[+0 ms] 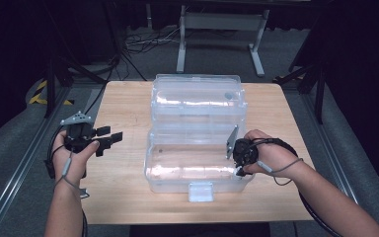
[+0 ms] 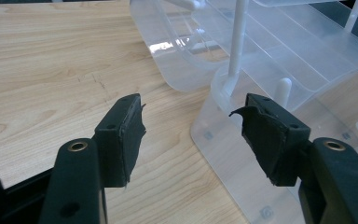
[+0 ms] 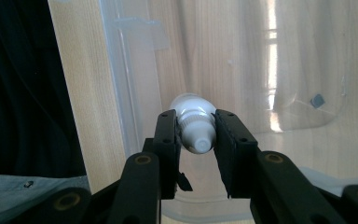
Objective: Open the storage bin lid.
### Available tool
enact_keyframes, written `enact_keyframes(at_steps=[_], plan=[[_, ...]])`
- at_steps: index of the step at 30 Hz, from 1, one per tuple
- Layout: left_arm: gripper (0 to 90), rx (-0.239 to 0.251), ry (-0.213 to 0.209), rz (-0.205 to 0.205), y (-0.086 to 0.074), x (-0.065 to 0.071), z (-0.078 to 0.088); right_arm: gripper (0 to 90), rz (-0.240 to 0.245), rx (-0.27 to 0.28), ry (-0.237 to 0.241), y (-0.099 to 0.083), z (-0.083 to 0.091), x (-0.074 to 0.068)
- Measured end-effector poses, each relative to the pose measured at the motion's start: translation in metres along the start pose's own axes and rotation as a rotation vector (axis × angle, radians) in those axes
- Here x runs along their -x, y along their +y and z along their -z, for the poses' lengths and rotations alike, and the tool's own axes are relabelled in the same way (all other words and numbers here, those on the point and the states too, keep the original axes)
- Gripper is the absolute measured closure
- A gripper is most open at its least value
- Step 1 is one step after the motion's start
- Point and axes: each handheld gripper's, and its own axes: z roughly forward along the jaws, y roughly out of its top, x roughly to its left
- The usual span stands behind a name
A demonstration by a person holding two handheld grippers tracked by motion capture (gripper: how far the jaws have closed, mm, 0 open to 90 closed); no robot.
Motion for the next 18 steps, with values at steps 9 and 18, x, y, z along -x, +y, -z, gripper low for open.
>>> enact_keyframes(at_steps=[9, 18], plan=[[39.2, -0.003, -0.002, 0.000, 0.000, 0.000, -0.001, 71.6, -0.004, 0.003, 0.016, -0.004, -0.012, 0.002], [39.2, -0.006, -0.001, -0.002, 0.000, 0.000, -0.002, 71.6, -0.002, -0.013, 0.029, -0.002, -0.020, 0.001]])
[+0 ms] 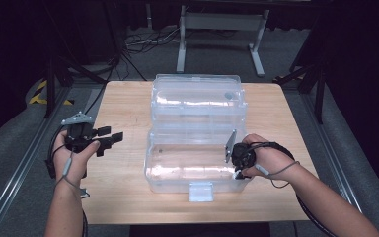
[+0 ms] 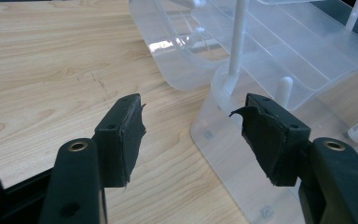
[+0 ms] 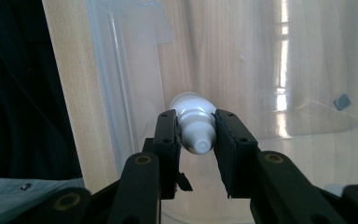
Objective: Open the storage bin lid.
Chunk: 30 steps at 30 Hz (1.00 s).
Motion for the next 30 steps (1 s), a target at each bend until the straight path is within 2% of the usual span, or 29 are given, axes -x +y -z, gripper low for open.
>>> enact_keyframes(at_steps=[30], plan=[[39.1, -0.005, -0.003, 0.002, -0.0003, -0.0002, -0.0013, 69.2, -0.005, -0.005, 0.006, -0.0019, -0.0073, 0.0009]])
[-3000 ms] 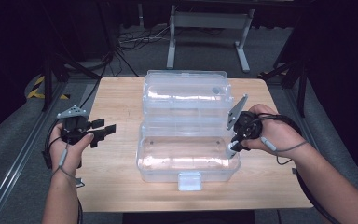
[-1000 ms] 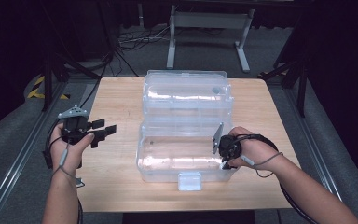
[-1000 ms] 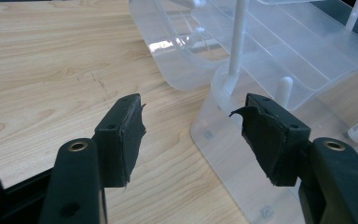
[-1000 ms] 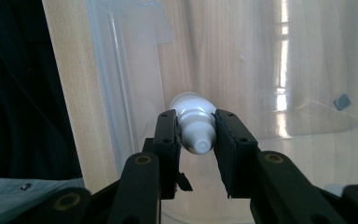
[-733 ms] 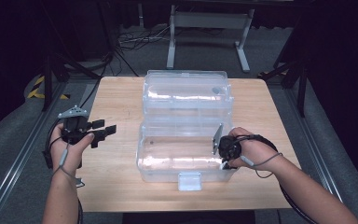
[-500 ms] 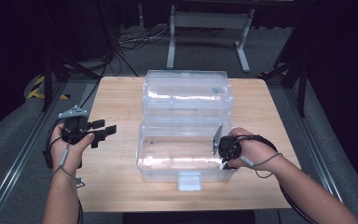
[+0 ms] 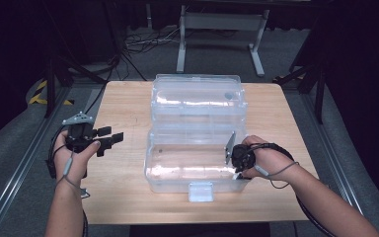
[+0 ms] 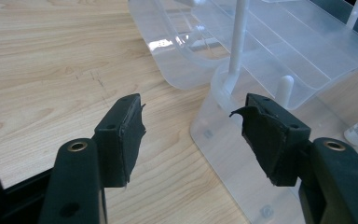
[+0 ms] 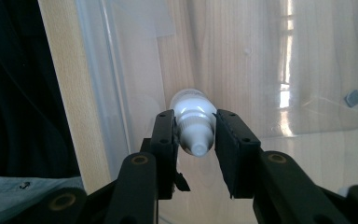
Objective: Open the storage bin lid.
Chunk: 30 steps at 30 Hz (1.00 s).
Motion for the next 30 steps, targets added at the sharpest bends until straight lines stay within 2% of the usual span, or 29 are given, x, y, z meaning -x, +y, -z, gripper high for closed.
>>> enact_keyframes(at_steps=[11, 15, 21, 30], plan=[[39.1, -0.003, 0.000, 0.002, 0.000, -0.001, -0.001, 62.9, -0.023, 0.018, -0.003, -0.003, 0.013, 0.000], [39.1, -0.005, -0.007, 0.000, 0.002, -0.001, -0.002, 62.1, -0.032, 0.048, -0.022, -0.005, 0.022, -0.003], [39.1, -0.025, -0.023, -0.007, 0.005, 0.001, -0.007, 60.9, -0.061, 0.074, -0.022, -0.009, 0.034, -0.004], [39.0, -0.040, -0.050, -0.051, 0.011, 0.014, -0.008, 59.2, -0.105, 0.138, -0.031, -0.015, 0.055, -0.004]])
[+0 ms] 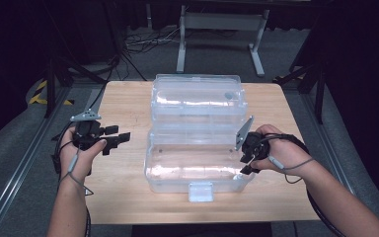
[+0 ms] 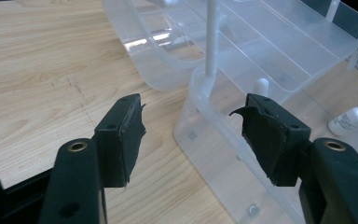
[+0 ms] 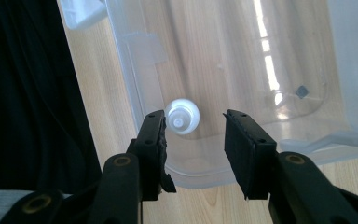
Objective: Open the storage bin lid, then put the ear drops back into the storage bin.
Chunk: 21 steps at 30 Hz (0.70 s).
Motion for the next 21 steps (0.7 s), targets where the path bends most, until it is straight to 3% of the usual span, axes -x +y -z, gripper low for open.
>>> enact_keyframes(at_steps=[12, 21], plan=[[38.5, -0.022, -0.020, -0.043, 0.003, 0.012, 0.000, 57.3, -0.033, 0.093, -0.044, 0.004, 0.026, 0.000], [38.3, -0.055, -0.055, -0.076, 0.004, 0.017, -0.007, 56.5, -0.044, 0.184, -0.062, 0.014, 0.045, 0.012]])
